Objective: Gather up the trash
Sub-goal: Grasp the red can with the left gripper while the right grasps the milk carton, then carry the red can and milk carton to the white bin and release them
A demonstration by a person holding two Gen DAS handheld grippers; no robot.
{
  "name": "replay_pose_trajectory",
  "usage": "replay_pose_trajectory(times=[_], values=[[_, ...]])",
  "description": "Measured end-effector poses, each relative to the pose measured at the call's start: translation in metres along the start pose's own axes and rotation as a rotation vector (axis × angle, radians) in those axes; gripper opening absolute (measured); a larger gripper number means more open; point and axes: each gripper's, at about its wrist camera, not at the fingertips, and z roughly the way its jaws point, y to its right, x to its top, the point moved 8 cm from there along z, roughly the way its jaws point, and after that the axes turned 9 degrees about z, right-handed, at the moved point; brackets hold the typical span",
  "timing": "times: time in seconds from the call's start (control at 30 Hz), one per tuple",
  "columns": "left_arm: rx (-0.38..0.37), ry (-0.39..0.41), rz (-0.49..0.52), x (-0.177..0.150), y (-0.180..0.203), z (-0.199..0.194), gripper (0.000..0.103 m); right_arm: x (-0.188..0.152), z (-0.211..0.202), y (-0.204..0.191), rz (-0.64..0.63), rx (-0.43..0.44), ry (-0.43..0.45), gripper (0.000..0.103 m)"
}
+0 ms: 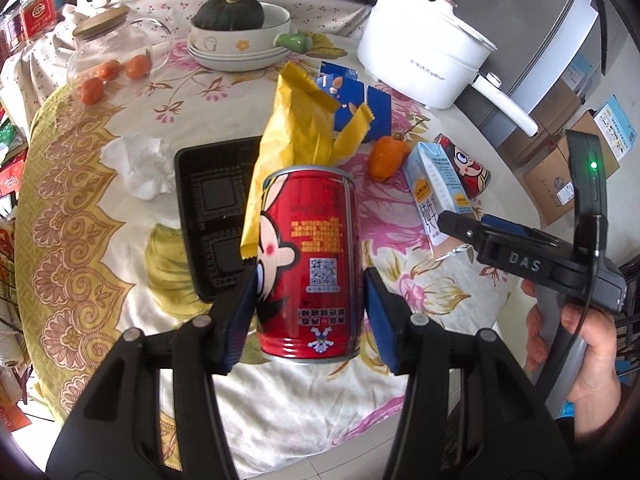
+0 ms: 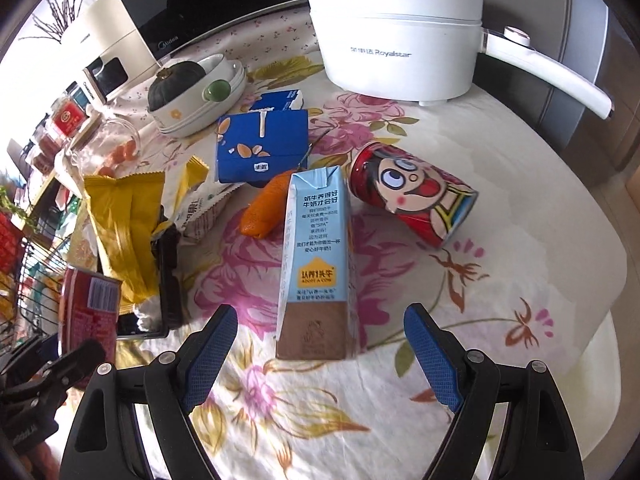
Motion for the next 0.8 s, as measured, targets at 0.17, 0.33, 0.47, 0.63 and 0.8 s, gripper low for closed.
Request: replay_pose_trajectory(times=[0.17,0.33,0.47,0.63,0.8], values=[[-0.007,-0.006,-0.001,-0.001,0.001,0.001,0.055,-0.003,0.017,-0.001,-0.019,-0.007,-0.043,0.057],[-0.019,-0.008,0.001,-0.001,0.007,0.003,0.055,-0.006,0.014,0.004,-0.029,0.013,-0.065,0.038],[-0.032,-0.009,0.003,-0.002,0.013,0.005,0.055,-0.006,-0.005,0.003,-0.066,0.036,-0.041,0.038],[-0.052,-0.003,0.011,-0.001,0.029,0.005,0.054,-0.013,-0.028,0.011,-0.069,0.046,-0.048,0.038],[-0.073,0.002,0.041,0.0,0.05,0.006,0.055,-0.017,-0.055,0.031,-0.077,0.04,-0.035,0.038]])
